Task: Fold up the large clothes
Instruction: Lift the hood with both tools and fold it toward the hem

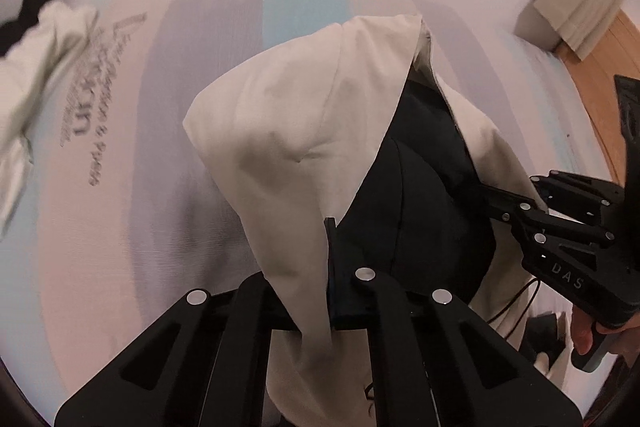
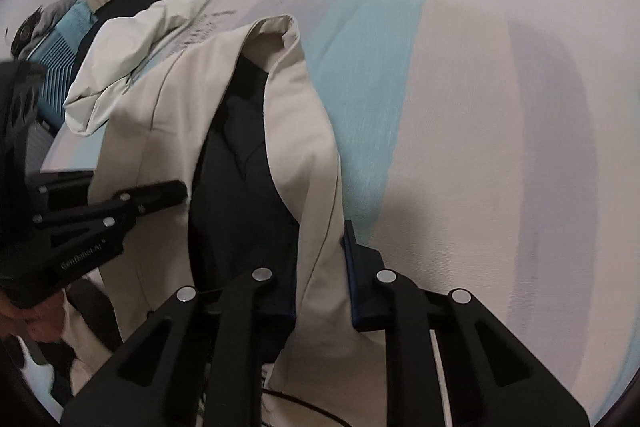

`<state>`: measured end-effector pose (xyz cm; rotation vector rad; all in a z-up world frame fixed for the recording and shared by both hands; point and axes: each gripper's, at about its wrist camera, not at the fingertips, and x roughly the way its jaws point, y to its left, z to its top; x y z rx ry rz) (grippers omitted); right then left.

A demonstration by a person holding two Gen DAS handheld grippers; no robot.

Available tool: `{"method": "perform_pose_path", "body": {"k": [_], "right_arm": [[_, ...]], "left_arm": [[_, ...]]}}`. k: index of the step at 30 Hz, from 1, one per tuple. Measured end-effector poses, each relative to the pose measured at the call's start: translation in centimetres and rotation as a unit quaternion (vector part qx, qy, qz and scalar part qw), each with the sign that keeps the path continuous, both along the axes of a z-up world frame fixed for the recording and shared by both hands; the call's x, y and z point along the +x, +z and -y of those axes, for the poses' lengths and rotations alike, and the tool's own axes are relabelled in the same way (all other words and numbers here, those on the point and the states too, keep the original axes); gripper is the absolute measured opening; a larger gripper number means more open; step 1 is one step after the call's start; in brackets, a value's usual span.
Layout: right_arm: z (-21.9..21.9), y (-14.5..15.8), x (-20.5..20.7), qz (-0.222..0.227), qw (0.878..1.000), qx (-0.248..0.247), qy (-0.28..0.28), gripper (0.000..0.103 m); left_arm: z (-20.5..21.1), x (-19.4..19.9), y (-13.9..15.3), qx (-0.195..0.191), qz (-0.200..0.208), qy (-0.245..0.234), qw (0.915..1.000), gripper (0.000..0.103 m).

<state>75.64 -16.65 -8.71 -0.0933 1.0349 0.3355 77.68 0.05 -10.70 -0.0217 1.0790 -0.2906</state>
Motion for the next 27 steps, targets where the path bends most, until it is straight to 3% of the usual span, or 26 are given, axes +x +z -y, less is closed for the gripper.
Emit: {"method": "perform_pose_path", "body": {"k": [13,20,27], "right_arm": [[0.6,7.2,-12.2,0.101,0.995,-0.014,-0.020,0.014],[0.5,8.7,-18.5,0.129,0.991,-0.019,-0.024,0.014],[0.4,7.8,-23.8,0.138,0.990,-0.027,-0.028,0.014]], "left_arm": [[-0.4,-11.0,7.8,-0.005,0.082,0.007,0.9966,0.004],[-0.3,-17.2,9.0,0.017,0.116,0.015,0.9930,0.004],[0.4,-23.1,8.1,0.035,0.141,0.028,0.9890,0.004]]}}
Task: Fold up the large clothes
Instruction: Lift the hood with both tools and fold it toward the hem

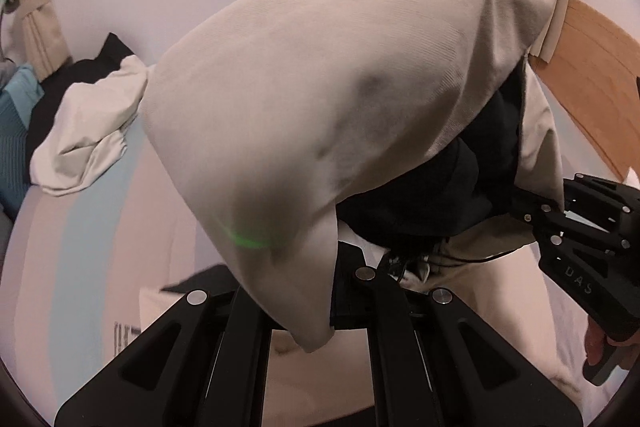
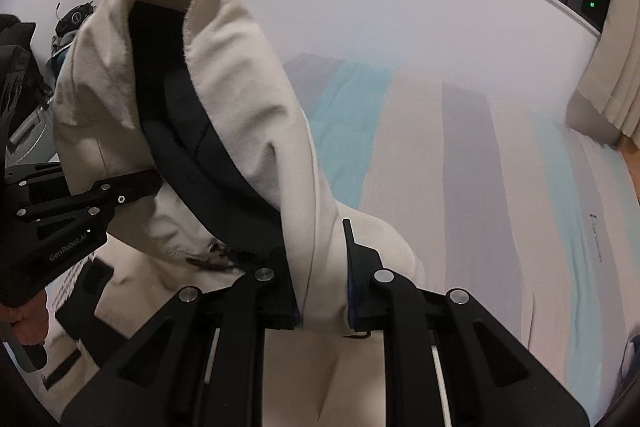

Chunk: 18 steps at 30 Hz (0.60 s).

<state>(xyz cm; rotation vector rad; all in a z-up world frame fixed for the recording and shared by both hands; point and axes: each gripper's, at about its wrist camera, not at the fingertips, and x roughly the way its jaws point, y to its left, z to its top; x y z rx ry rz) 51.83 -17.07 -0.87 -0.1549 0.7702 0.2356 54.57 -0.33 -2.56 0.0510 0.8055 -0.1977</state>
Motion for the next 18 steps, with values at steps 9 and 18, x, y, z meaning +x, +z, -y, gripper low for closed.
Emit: {"method": "perform_pose_path", "body": {"k": [9,18], "right_arm": [[-0.2,-2.7,-5.2,-0.013,1.000,-0.012,0.004,0.014],[-0.1,-6.3,-7.9,-0.041,0.999,-0.028,0.011,0.014]], "left_arm": [[0.0,-6.5,-3.7,0.013,0.036,0.001,0.9993,0.005],[0.4,-9.9,-8.2,0.009,0.017,-0.011,0.9997,0.007]]}}
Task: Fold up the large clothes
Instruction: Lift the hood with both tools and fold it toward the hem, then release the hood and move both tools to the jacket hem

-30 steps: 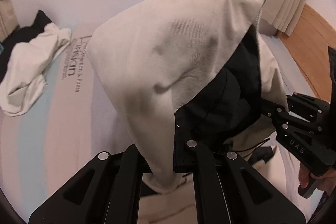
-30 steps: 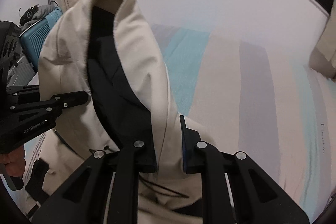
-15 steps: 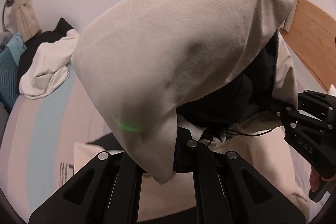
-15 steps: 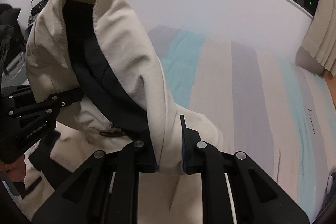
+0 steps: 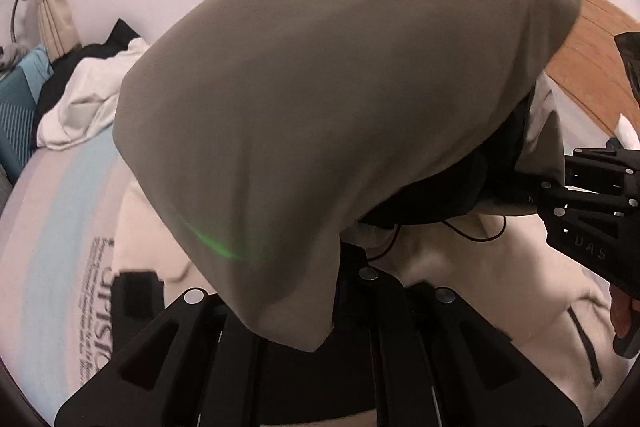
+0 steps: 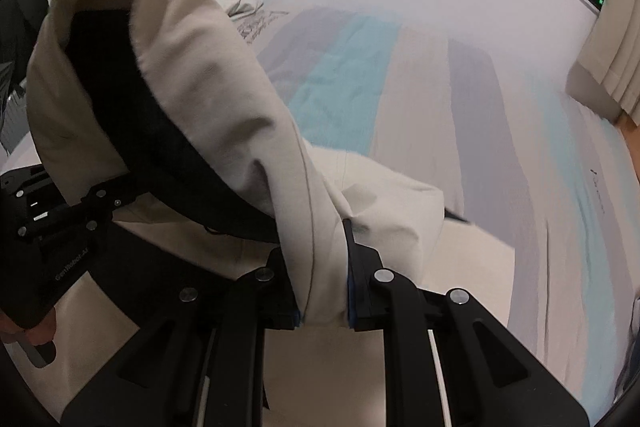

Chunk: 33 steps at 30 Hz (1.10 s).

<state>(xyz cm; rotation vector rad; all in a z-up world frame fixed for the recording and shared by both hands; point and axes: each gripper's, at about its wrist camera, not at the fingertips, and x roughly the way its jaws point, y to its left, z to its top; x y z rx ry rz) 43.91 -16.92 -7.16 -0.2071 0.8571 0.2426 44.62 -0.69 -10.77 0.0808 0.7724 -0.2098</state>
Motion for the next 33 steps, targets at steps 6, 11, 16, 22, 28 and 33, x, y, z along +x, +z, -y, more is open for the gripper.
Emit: {"method": "perform_pose_path", "body": {"k": [6,11,16,22,28,33], "right_arm": [[0.2,-2.3,-0.5,-0.027,1.000,-0.006,-0.002,0.014],[1.0,-2.1,-0.5,-0.040,0.999,-0.005,-0.006,0.027],[1.0,-0.9,-3.3,-0.062,0.998,-0.009,-0.001,0.045],[2.9,-0.1,-6.4,-0.088,0.996,-0.006,-0.016,0.058],[3.7,-0.6,-9.1,-0.105,0.994,-0.009,-0.040,0.068],[4.6,-0.5,-11.7,-0.117,0.991,-0.004,-0.067,0.079]], "left_arm": [[0.4,-1.7,-1.7,0.010,-0.017,-0.012,0.9997,0.017],[0.2,-4.1,-1.1,0.026,-0.037,-0.029,0.9985,0.066],[-1.5,-6.6,-0.2,0.026,-0.081,-0.016,0.9963,0.082],[-2.6,-9.9,1.1,0.031,-0.121,0.008,0.9922,0.092],[-5.1,-11.7,1.9,0.035,-0.150,0.029,0.9877,0.096],[-6.2,-11.6,1.6,0.034,-0.172,0.040,0.9837,0.097]]}}
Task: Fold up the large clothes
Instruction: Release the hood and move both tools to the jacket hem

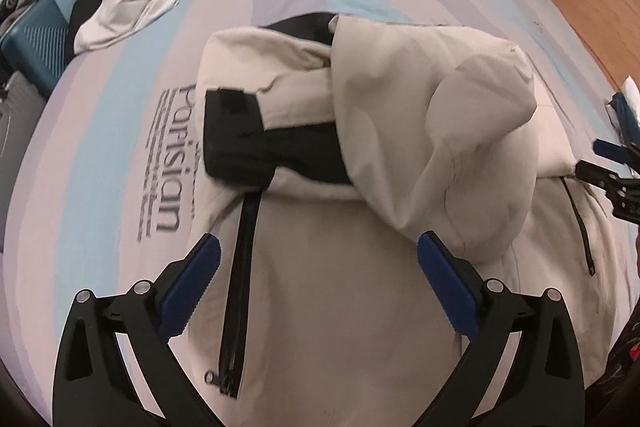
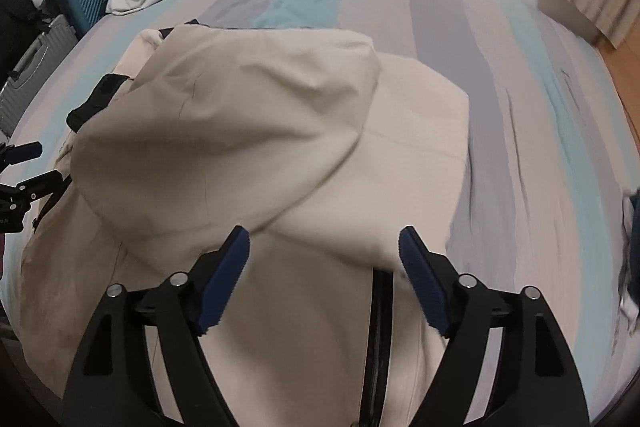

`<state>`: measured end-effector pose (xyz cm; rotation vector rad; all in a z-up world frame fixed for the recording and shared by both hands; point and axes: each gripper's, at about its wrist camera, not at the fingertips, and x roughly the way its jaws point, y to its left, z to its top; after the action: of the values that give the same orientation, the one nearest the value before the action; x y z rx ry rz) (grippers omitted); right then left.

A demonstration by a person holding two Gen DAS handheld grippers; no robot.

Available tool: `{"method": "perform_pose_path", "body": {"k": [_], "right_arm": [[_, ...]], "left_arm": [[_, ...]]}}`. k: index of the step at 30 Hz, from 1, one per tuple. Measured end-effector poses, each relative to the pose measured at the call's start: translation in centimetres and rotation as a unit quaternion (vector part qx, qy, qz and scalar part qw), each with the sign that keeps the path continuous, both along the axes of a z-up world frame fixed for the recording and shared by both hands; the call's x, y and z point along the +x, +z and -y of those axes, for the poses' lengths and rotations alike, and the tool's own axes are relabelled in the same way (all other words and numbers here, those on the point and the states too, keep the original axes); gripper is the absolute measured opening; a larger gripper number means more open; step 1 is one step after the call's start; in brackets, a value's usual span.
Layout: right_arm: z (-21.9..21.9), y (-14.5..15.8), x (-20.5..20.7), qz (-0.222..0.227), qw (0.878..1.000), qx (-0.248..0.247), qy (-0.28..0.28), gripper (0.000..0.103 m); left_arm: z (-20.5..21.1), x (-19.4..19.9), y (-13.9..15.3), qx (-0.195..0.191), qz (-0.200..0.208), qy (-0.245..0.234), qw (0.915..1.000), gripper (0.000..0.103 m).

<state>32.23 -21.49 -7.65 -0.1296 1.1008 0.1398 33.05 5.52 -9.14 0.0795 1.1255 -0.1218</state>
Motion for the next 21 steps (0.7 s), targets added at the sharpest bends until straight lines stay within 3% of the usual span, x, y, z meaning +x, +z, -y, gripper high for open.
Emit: {"method": "perform_pose_path", "body": {"k": [3,10,16,19,21], "right_arm": [[-0.1,0.4,-1.5,0.003,1.000,0.001,-0.008,0.085],[0.5,0.2,-7.2,0.001,1.000,0.003,0.005,0.085],[1.4,-1.3,-13.2,-0.024,0.999,-0.018,0.022,0.086],[2.4,-2.2,-16.2,-0.045,0.999,-0.026,0.011,0.085],[3.5,-2.8,-18.3,-0.059,0.998,-0.027,-0.002,0.085]], "left_arm": [[-0.4,-1.3,0.0,-0.002,-0.011,0.011,0.9999,0.097],[-1.7,-7.0,0.2,-0.006,-0.024,0.044,0.9987,0.096],[-2.8,-13.4,-1.4,0.003,-0.047,0.049,0.9977,0.097],[-3.6,-16.0,-2.2,0.042,-0.046,0.054,0.9966,0.097],[-4.3,-17.6,-2.7,0.045,-0.052,0.052,0.9962,0.097]]}}
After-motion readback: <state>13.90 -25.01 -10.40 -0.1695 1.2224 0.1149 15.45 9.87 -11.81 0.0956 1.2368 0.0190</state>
